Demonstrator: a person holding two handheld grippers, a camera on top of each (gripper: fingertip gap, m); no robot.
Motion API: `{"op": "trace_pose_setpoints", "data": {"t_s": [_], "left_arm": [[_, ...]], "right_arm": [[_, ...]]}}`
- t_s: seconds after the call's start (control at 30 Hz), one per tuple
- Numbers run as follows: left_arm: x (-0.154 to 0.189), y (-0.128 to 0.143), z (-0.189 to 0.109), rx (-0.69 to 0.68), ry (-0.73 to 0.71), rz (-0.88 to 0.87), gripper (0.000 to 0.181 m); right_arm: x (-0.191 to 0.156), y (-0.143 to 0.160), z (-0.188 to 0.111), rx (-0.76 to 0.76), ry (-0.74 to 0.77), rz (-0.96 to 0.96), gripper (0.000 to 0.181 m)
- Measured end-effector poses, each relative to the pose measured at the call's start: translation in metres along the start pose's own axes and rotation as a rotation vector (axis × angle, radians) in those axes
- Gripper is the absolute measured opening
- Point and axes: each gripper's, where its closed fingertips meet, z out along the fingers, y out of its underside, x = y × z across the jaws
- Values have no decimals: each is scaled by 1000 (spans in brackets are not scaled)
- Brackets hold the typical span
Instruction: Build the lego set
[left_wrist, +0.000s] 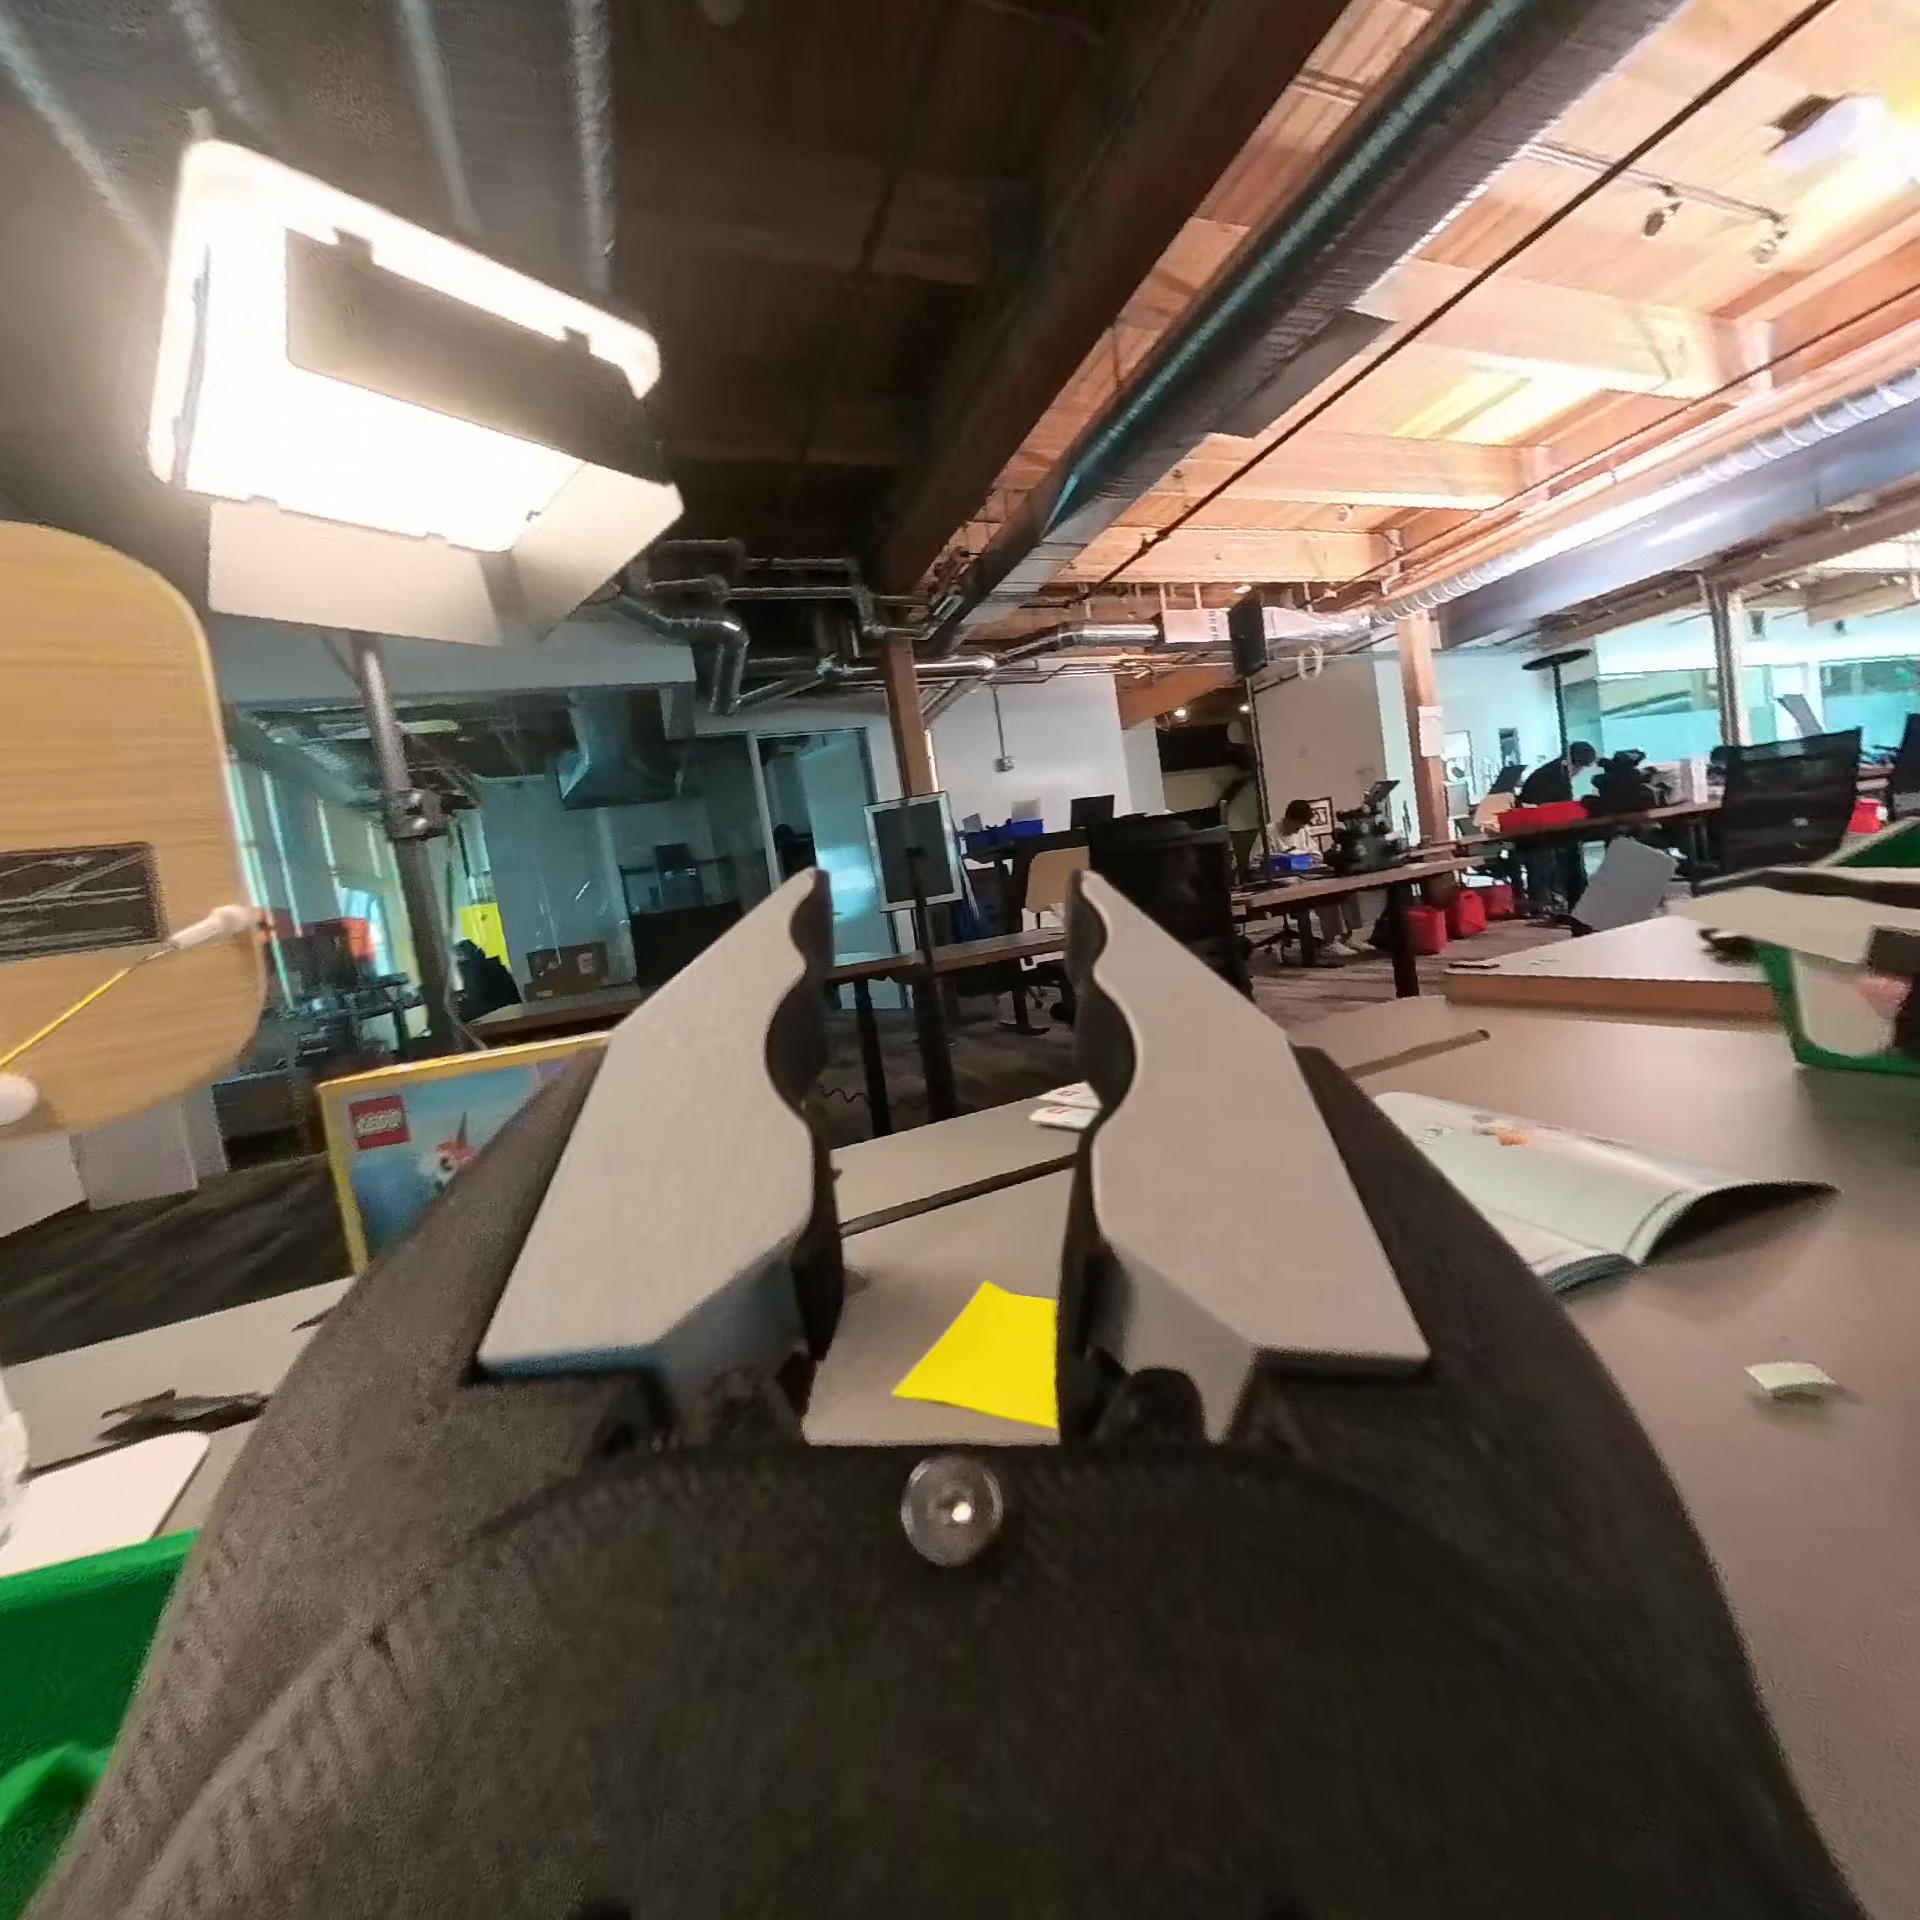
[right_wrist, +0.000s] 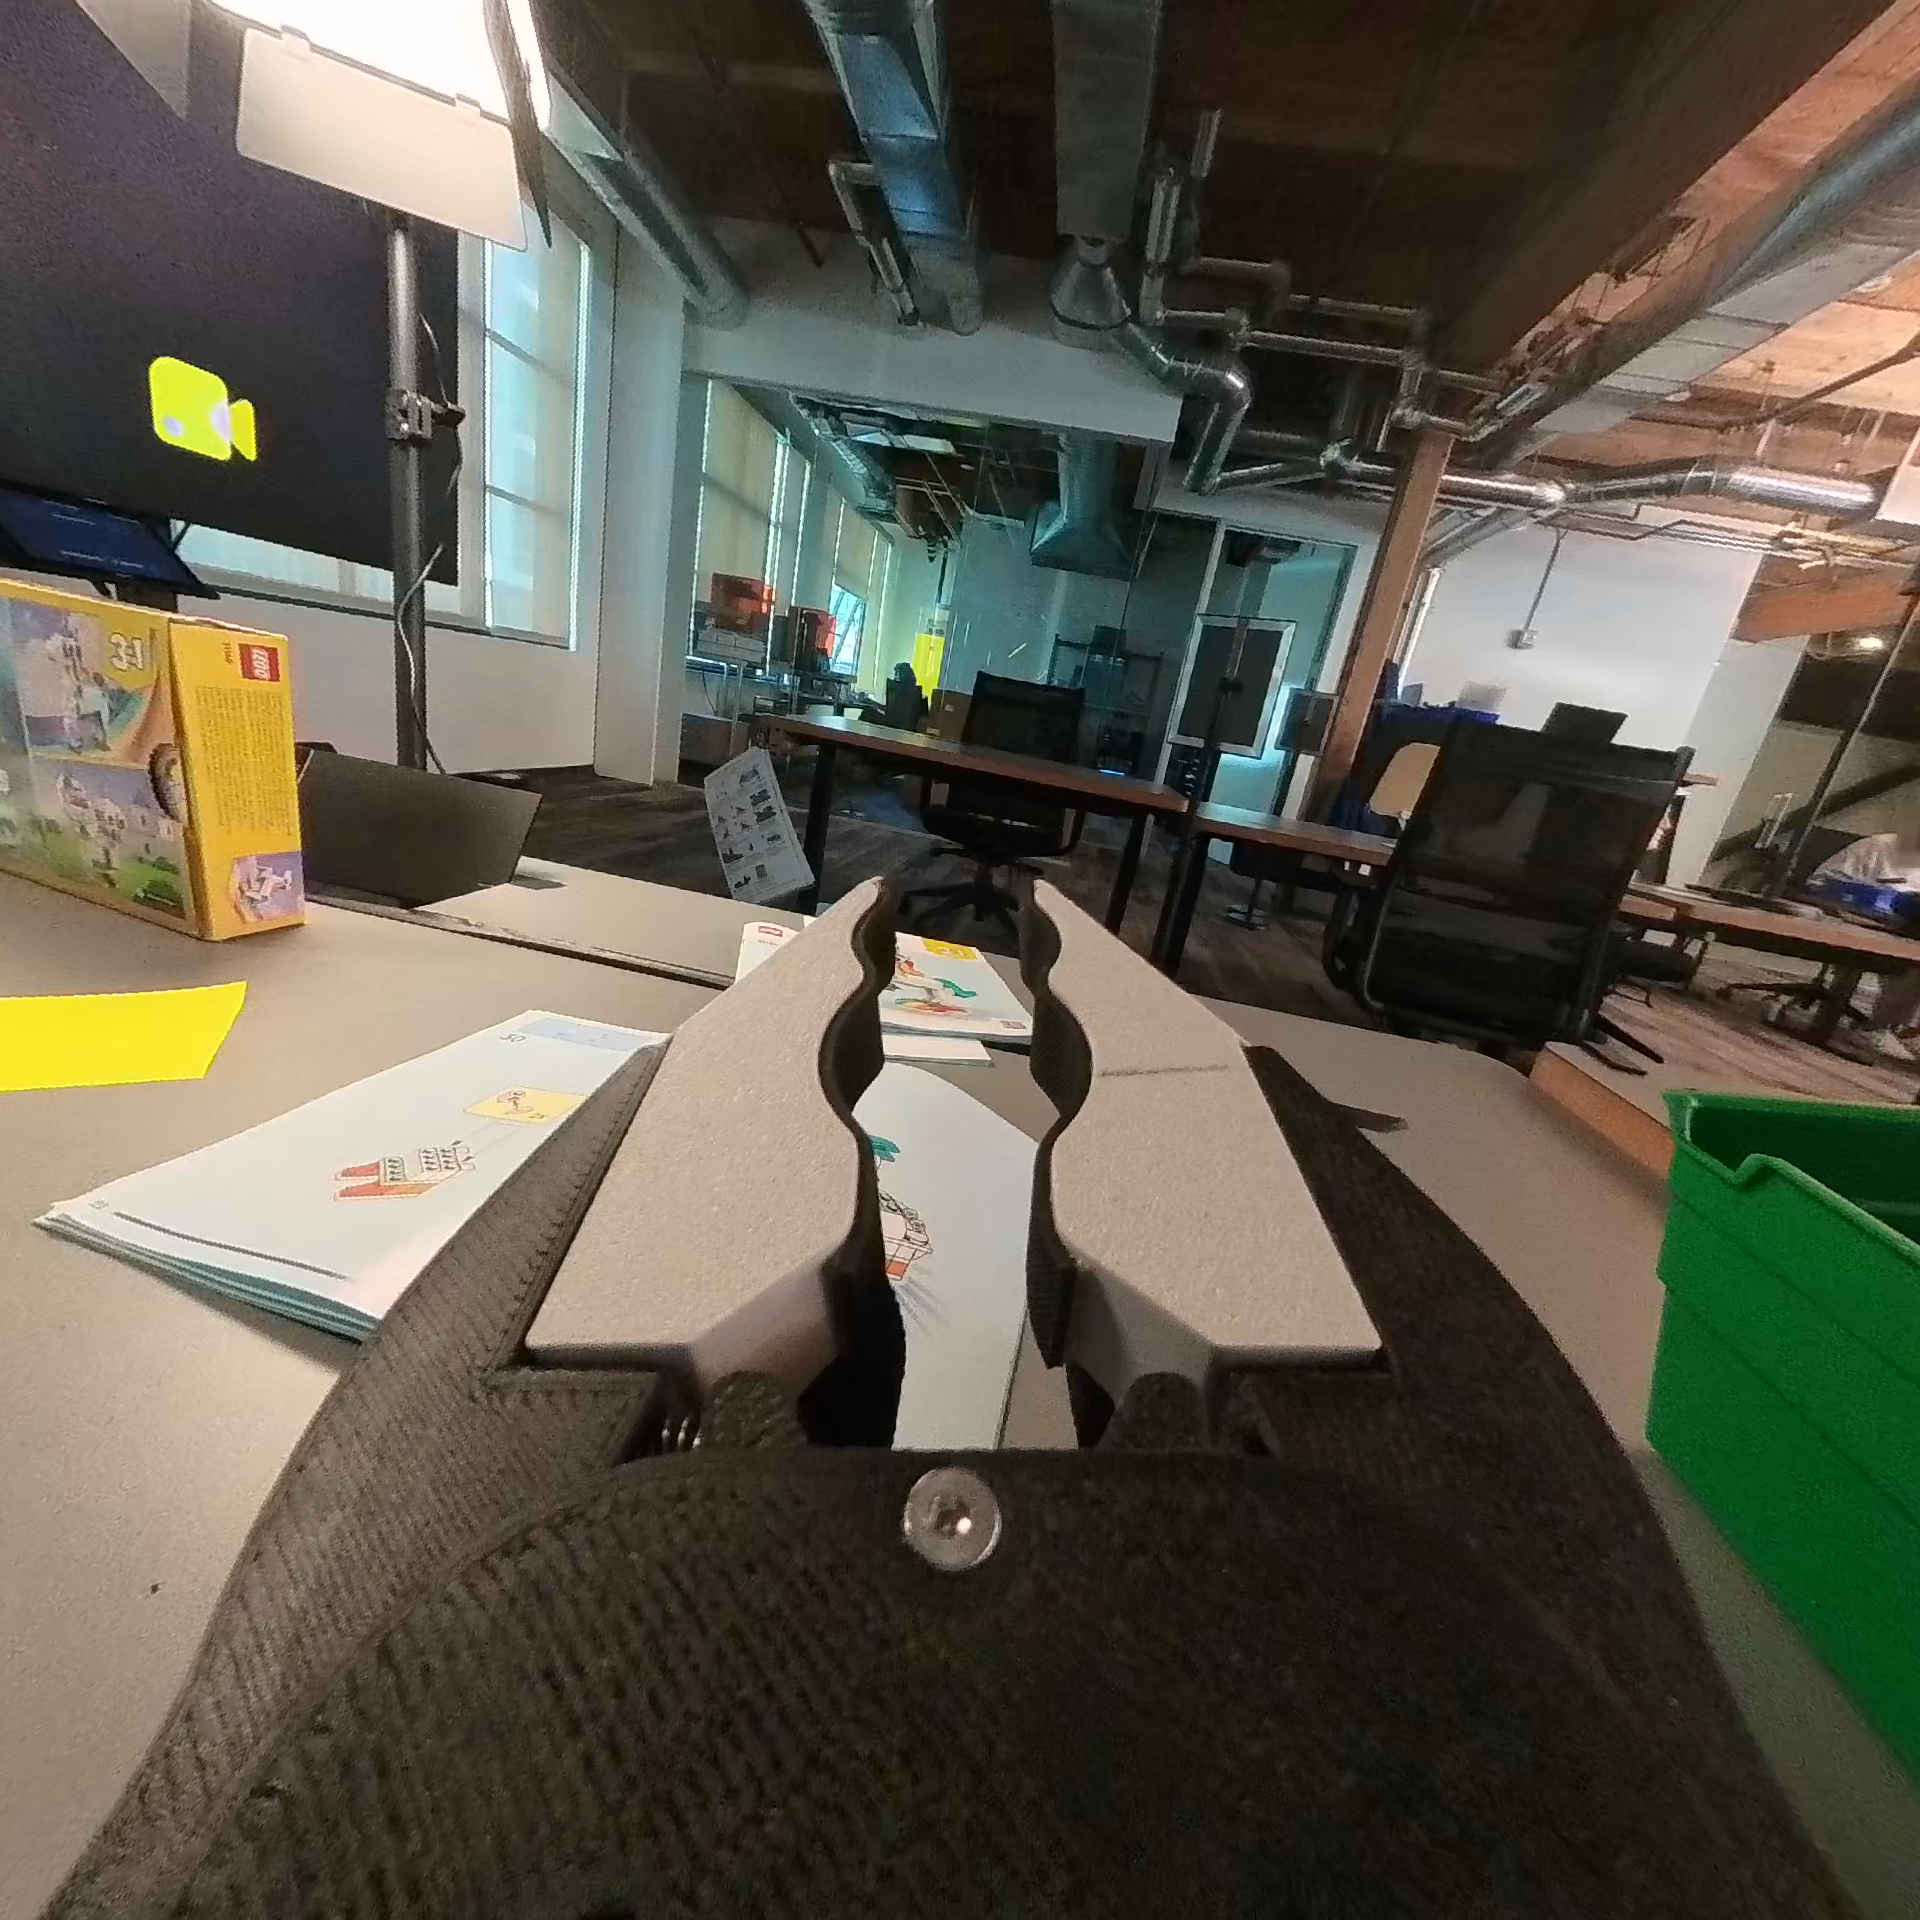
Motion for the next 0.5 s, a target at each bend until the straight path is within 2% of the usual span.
{"op": "trace_pose_setpoints", "data": {"t_s": [0.13, 0.3, 0.5], "left_arm": [[-14, 2, -1, -18, -20, 42, 44], [-3, 33, 5, -191, 139, 53, 53], [23, 65, -3, -460, 419, -319, 76]], "right_arm": [[-1, 0, 0, -3, -2, -3, 21], [-1, 1, 0, -7, -6, -3, 21], [-1, 2, 0, -9, -7, 4, 21]]}}
